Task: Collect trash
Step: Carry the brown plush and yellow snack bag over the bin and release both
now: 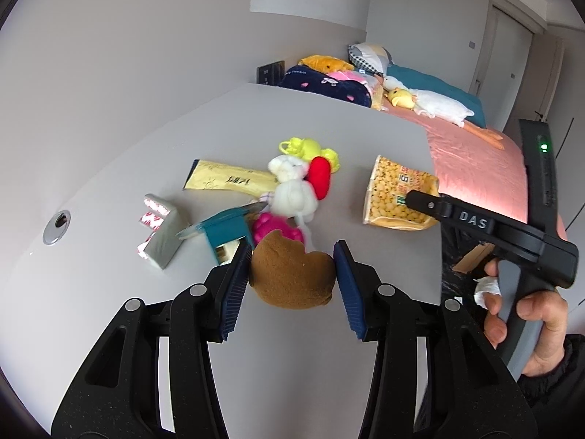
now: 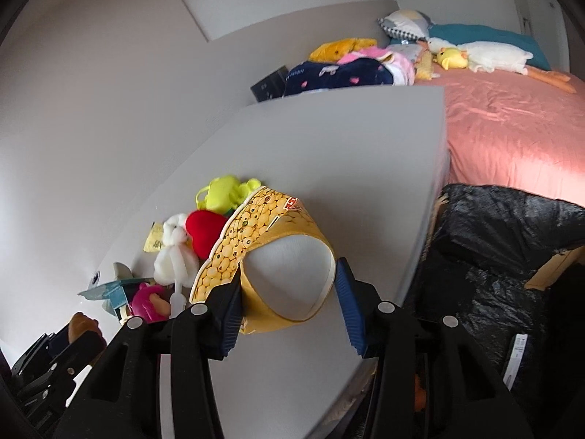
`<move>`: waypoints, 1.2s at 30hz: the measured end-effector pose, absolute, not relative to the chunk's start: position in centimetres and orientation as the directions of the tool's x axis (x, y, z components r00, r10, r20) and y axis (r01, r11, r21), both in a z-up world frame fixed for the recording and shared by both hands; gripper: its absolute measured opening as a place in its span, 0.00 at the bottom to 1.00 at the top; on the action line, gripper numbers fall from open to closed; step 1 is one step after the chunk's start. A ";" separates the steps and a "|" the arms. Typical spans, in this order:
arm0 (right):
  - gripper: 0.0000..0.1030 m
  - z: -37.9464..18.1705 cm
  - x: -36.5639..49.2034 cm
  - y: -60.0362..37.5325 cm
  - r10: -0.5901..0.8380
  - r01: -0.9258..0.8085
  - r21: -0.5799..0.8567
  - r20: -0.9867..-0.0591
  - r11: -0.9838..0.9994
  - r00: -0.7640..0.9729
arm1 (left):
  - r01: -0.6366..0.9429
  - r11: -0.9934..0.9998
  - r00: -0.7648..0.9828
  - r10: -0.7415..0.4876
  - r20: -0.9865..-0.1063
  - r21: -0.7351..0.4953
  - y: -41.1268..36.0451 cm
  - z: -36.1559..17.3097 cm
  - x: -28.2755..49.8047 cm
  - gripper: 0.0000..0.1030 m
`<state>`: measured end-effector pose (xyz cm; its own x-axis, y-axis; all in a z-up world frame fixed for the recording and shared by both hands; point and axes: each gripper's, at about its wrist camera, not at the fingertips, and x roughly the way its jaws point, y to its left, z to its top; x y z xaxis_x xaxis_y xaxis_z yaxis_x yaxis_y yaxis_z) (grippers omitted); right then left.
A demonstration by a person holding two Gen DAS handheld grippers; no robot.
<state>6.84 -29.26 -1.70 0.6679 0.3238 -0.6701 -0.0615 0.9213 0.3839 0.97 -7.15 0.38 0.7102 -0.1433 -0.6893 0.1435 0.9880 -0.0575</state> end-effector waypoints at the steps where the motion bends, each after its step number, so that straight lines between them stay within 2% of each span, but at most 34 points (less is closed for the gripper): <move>1: 0.47 -1.4 6.6 -29.6 0.321 -0.060 0.383 -0.666 0.922 0.674 | 0.149 0.988 0.713 -0.142 -0.687 -0.050 -7.6 0.6 1.0 0.45; 18: 0.47 1.8 2.4 -35.9 0.301 -0.047 0.393 -0.616 0.918 0.727 | 0.255 0.963 0.688 -0.244 -0.683 -0.087 -15.1 1.0 1.3 0.45; 36: 0.47 2.5 -1.0 -44.1 0.200 0.072 0.402 -0.594 0.913 0.779 | 0.383 0.920 0.646 -0.329 -0.688 -0.080 -23.0 0.8 2.1 0.45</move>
<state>-1.01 -44.08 2.54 0.7792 0.2004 -0.5938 0.0715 0.9129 0.4019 2.13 -23.02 0.83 0.6461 -0.3294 -0.6885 0.3834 0.9201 -0.0803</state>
